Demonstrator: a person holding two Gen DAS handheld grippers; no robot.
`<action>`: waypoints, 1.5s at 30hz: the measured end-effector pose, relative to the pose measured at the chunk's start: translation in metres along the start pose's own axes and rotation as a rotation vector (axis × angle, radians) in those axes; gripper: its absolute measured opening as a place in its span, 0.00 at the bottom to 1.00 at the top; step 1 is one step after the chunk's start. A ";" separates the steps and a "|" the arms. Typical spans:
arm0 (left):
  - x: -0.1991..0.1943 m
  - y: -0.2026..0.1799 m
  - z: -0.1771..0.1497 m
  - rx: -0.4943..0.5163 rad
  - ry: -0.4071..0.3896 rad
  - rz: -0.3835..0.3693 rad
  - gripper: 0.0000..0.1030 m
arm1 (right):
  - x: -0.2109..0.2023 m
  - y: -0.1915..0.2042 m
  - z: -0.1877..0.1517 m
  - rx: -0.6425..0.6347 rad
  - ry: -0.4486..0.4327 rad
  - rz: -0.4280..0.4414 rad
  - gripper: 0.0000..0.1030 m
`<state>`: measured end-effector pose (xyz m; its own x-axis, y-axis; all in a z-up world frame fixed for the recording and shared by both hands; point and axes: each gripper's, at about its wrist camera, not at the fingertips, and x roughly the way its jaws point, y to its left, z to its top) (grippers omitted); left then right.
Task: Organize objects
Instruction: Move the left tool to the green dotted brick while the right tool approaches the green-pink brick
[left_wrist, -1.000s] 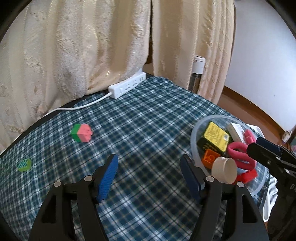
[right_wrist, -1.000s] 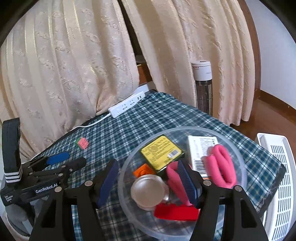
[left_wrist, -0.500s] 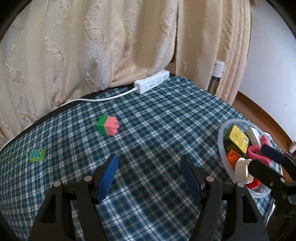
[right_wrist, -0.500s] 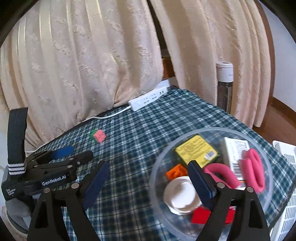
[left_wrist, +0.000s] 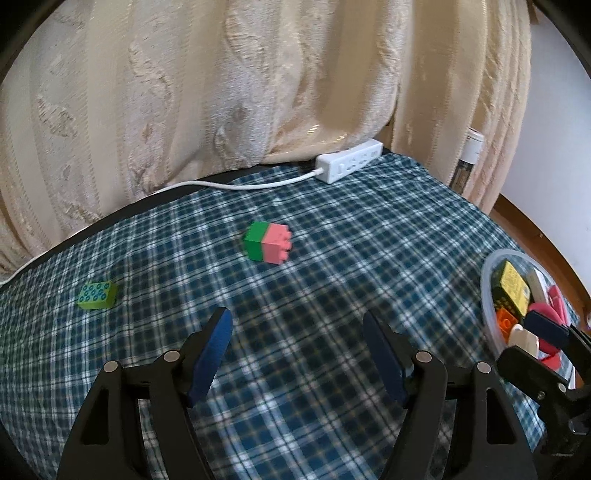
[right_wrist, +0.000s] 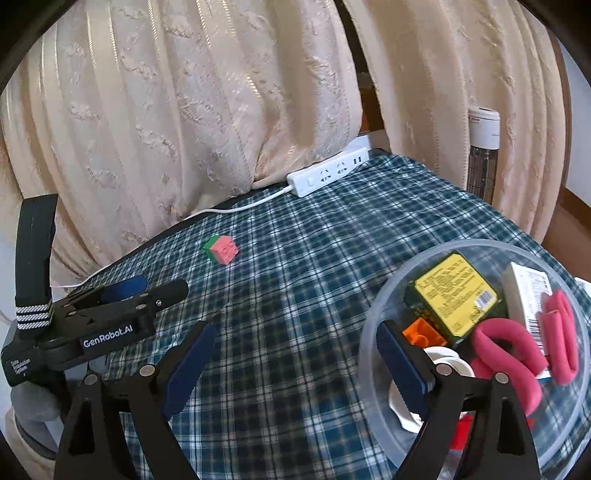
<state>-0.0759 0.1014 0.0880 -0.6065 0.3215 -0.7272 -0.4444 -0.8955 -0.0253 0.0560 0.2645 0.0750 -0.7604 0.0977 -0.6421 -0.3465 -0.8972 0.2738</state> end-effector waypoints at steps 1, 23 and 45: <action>0.001 0.004 0.001 -0.008 0.000 0.007 0.72 | 0.002 0.002 0.001 -0.003 0.003 0.001 0.89; 0.026 0.142 0.015 -0.189 0.028 0.201 0.72 | 0.022 0.026 0.008 -0.056 0.029 0.035 0.89; 0.072 0.225 -0.001 -0.276 0.094 0.300 0.72 | 0.055 0.043 0.017 -0.081 0.083 0.061 0.89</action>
<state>-0.2192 -0.0776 0.0299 -0.6133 0.0156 -0.7897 -0.0558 -0.9982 0.0236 -0.0100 0.2381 0.0634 -0.7293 0.0084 -0.6842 -0.2523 -0.9327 0.2575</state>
